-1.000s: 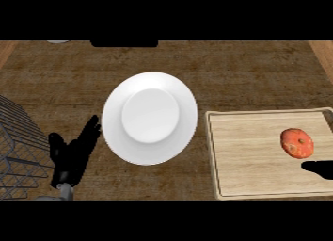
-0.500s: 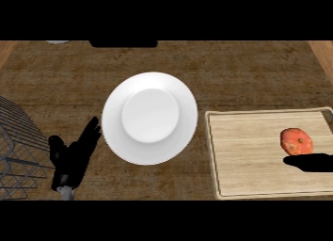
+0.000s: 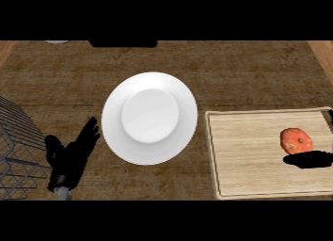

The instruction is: Pick the squash from the tray and place it in the plate

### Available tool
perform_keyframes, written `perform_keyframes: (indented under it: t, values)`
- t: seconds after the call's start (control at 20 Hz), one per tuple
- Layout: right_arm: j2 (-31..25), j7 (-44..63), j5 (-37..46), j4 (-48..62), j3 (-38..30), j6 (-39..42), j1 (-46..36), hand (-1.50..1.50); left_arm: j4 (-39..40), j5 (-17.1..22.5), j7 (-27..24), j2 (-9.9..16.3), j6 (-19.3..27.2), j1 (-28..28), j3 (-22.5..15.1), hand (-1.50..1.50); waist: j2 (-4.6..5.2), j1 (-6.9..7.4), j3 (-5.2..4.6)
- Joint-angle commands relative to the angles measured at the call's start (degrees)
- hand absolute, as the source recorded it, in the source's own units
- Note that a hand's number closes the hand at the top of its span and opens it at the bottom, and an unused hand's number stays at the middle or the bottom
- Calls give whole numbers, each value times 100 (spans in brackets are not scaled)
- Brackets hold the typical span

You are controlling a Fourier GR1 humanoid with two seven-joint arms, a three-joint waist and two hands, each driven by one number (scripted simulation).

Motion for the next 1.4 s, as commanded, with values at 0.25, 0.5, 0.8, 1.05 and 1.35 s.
perform_keyframes:
  t: [0.25,0.5,0.8,1.05,1.35]
  values:
    - [468,-531,361,977,-103,-100,-302,-150,106,23,-165,15,-360,122,268,0,8,6,-5]
    - [331,-980,467,1461,71,235,-460,150,120,-168,12,-164,-198,101,103,0,10,11,-5]
    - [235,-1149,864,1737,-72,204,-729,150,89,-242,363,-309,-30,-330,214,0,10,3,-5]
    - [443,-883,1452,831,176,-277,-304,150,515,-308,-406,-365,-187,17,252,0,4,-17,-8]
    - [2248,-969,2233,518,3324,-150,-1122,150,331,-312,-33,-344,-426,-367,-71,0,8,903,-47]
